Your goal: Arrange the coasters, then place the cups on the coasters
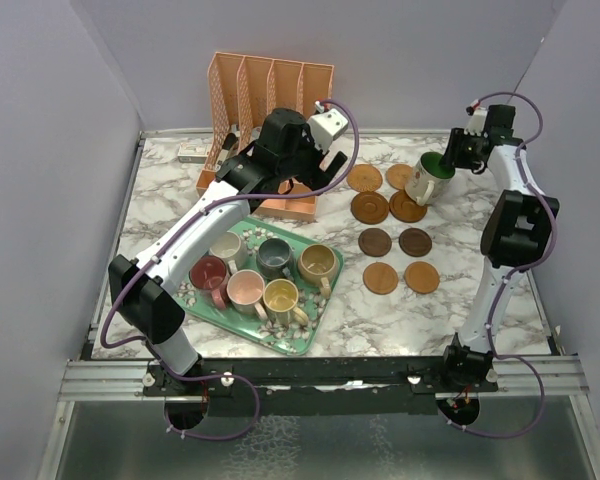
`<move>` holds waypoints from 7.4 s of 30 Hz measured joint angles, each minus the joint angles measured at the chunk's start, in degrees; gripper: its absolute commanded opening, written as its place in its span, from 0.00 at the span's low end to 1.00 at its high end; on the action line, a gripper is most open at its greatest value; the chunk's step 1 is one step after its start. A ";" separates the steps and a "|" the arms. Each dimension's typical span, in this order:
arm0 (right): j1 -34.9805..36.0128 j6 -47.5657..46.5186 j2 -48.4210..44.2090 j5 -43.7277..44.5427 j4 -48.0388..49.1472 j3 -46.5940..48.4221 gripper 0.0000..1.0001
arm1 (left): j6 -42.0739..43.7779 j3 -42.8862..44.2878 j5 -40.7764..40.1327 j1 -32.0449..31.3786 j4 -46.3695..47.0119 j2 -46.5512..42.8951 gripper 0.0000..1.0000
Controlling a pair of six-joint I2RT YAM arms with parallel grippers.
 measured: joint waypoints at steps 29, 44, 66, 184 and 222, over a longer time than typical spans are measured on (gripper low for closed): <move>0.09 -3.56 1.92 -1.68 -6.36 4.20 0.02 | 0.76 -0.98 1.07 0.00 0.09 -0.15 0.92; 0.13 -4.61 2.19 -2.67 -10.69 9.99 0.01 | 0.98 -1.62 1.31 0.00 0.11 -0.85 0.93; 0.13 2.12 6.32 -2.43 -0.52 12.20 0.01 | 1.03 -2.69 1.79 0.00 0.55 -1.40 0.93; 7.93 0.44 13.40 -2.16 -8.52 24.02 0.01 | 2.08 -6.10 3.30 0.00 2.36 -3.65 0.93; 7.85 -3.56 13.35 0.00 -13.66 26.36 0.01 | 2.16 -6.75 3.45 0.00 2.64 -3.76 0.93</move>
